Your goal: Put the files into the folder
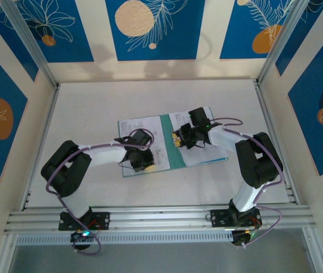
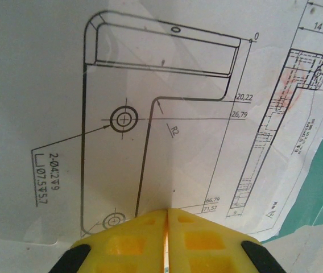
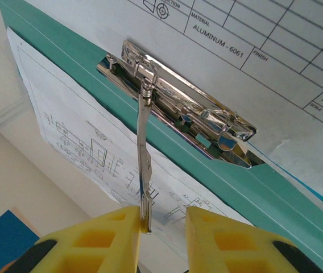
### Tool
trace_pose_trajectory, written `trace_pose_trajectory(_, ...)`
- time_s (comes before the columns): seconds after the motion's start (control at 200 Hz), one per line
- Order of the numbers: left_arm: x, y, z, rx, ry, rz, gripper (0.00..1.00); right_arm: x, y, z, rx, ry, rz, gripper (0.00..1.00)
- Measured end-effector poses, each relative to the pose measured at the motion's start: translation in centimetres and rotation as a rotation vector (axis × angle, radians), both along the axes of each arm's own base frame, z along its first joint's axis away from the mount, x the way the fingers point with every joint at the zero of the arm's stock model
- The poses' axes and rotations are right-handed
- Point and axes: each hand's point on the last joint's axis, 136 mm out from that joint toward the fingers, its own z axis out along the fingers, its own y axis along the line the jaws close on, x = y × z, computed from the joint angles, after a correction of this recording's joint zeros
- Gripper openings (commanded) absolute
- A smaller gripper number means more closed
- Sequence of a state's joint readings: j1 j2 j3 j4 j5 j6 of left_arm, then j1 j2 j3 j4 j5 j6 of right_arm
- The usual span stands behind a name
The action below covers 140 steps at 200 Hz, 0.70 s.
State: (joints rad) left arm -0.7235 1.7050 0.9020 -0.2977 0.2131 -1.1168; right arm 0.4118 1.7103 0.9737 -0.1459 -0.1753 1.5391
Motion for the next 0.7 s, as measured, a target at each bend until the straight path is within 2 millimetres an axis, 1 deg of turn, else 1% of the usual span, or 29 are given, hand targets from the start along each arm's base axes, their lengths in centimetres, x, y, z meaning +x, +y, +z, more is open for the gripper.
trace_pose_trajectory(0.46,0.02,-0.1,0.02,-0.003,-0.002,0.001,0.09,0.15,-0.07,-0.02,0.0,0.006,-0.022,0.2)
trace_pose_trajectory(0.7,-0.03,-0.27,0.06,-0.006,-0.006,-0.003,0.08,0.08,0.04,-0.06,0.001,0.015,-0.034,0.2)
